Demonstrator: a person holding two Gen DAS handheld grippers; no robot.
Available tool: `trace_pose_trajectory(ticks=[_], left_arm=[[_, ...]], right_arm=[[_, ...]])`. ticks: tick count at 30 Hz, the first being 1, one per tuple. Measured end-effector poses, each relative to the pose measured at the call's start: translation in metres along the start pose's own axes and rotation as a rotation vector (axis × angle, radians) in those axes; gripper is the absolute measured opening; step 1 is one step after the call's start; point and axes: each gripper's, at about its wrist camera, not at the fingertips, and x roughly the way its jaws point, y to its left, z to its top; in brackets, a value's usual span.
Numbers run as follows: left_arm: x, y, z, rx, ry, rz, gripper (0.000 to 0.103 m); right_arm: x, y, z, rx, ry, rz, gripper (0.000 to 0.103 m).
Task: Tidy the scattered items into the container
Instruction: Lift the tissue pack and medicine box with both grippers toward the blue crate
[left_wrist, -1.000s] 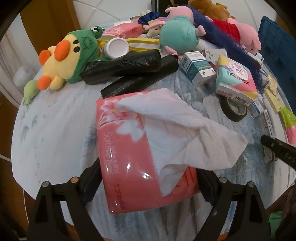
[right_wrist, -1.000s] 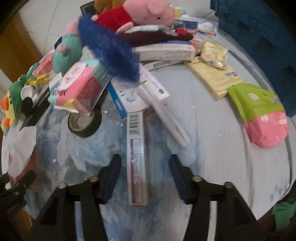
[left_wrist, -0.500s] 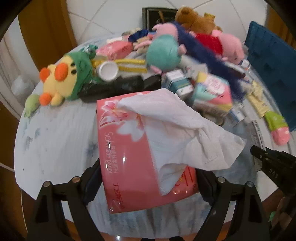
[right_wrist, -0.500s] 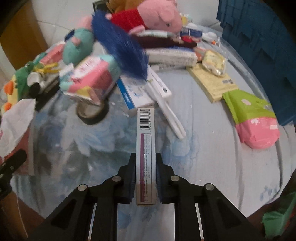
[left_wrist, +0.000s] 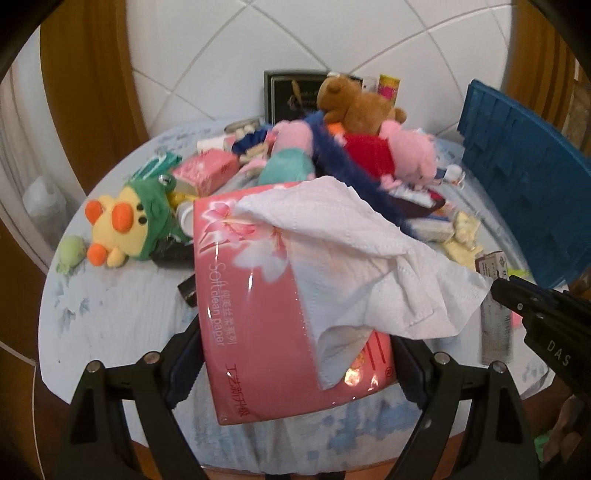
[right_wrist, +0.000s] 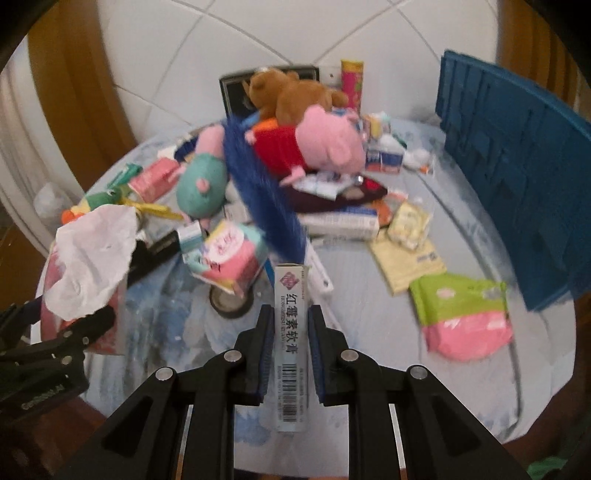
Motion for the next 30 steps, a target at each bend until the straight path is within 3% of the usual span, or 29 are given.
trace_pose_trajectory(ticks=[10,20,26,30], left_arm=[[-0.008,-0.017,0.011,-0.028,-0.030,0.019,0.088],[0.005,-0.039,0.060,0.014,-0.087,-0.039,0.088],[0.001,-0.077,0.101,0.057,-0.135,-0.071,0.088],[-0.006,-0.124,0.130,0.092,-0.176,-0.099,0.088]], right_arm=[[-0.008,-0.015,0.015,-0.051,-0.025,0.045,0.018],[-0.025,-0.033,0.059,-0.029,-0.112,0.015,0.018],[-0.045,-0.067,0.092,0.008,-0.178,-0.013,0.018],[-0.068,-0.105,0.118,0.032,-0.244,-0.038,0.018]])
